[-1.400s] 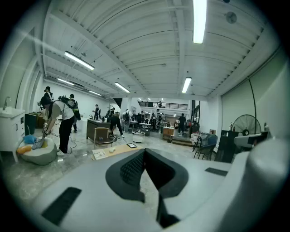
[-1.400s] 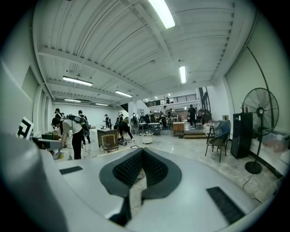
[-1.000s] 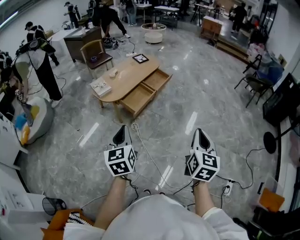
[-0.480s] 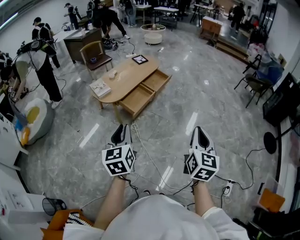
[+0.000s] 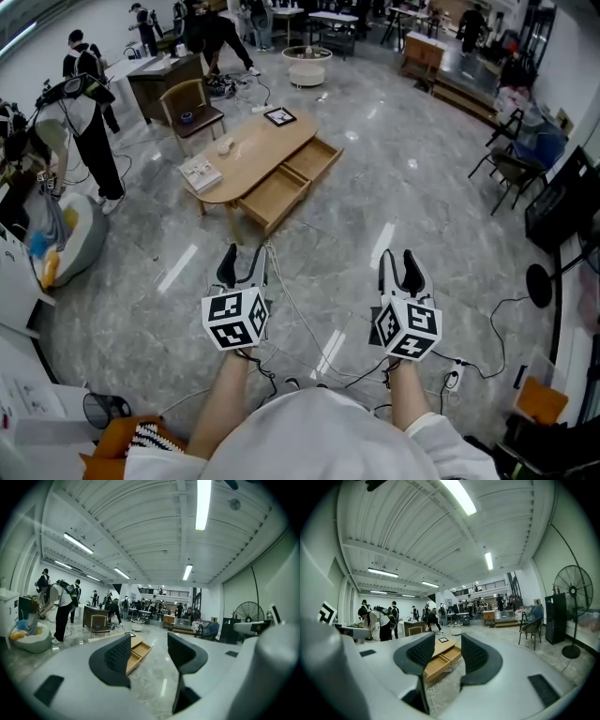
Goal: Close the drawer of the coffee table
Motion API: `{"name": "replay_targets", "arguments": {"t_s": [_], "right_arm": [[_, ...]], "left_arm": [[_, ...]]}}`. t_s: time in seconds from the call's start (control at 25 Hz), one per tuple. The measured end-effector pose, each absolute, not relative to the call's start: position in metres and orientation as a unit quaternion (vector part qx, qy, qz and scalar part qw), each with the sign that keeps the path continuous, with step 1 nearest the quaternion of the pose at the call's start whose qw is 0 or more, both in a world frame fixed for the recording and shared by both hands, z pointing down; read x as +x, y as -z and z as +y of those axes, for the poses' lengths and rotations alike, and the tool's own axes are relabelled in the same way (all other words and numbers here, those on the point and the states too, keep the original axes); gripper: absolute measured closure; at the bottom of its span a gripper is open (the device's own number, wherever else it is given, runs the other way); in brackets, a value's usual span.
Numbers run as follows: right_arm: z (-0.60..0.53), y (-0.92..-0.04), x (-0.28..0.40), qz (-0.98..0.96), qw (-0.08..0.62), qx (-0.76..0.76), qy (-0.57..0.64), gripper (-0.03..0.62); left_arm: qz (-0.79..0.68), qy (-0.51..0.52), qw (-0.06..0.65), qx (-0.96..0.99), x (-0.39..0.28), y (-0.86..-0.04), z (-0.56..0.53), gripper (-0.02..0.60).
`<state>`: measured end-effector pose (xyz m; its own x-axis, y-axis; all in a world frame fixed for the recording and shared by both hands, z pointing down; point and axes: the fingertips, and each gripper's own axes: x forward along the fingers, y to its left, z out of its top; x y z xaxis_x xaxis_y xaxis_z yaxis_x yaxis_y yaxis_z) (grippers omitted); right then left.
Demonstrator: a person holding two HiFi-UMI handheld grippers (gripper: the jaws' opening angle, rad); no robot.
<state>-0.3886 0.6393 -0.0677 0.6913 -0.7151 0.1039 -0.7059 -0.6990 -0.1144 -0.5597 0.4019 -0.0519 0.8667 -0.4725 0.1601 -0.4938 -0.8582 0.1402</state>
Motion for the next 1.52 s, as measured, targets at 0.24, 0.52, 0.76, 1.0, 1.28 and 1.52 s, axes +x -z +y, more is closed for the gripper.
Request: {"name": "replay_targets", "arguments": {"t_s": [0.24, 0.52, 0.76, 1.0, 1.28, 1.52], "right_arm": [[0.638, 0.062, -0.393, 0.390, 0.025, -0.917, 0.074, 0.319], [0.636, 0.056, -0.398, 0.391, 0.024, -0.917, 0.077, 0.212], [0.634, 0.042, -0.402, 0.387, 0.021, -0.918, 0.087, 0.111], [0.622, 0.039, -0.405, 0.378, 0.027, -0.922, 0.085, 0.088], [0.612, 0.036, -0.405, 0.365, 0.025, -0.926, 0.090, 0.088], [0.613, 0.020, -0.380, 0.346, 0.035, -0.932, 0.105, 0.089]], "left_arm": [[-0.239, -0.072, 0.094, 0.964, -0.559, 0.044, 0.404, 0.257], [-0.235, -0.066, 0.097, 0.965, -0.562, 0.041, 0.407, 0.122], [-0.220, -0.077, 0.092, 0.968, -0.567, 0.030, 0.409, 0.067], [-0.219, -0.077, 0.099, 0.968, -0.574, 0.021, 0.391, 0.057], [-0.223, -0.079, 0.113, 0.965, -0.574, 0.016, 0.360, 0.057], [-0.217, -0.093, 0.108, 0.966, -0.550, 0.004, 0.348, 0.057]]}}
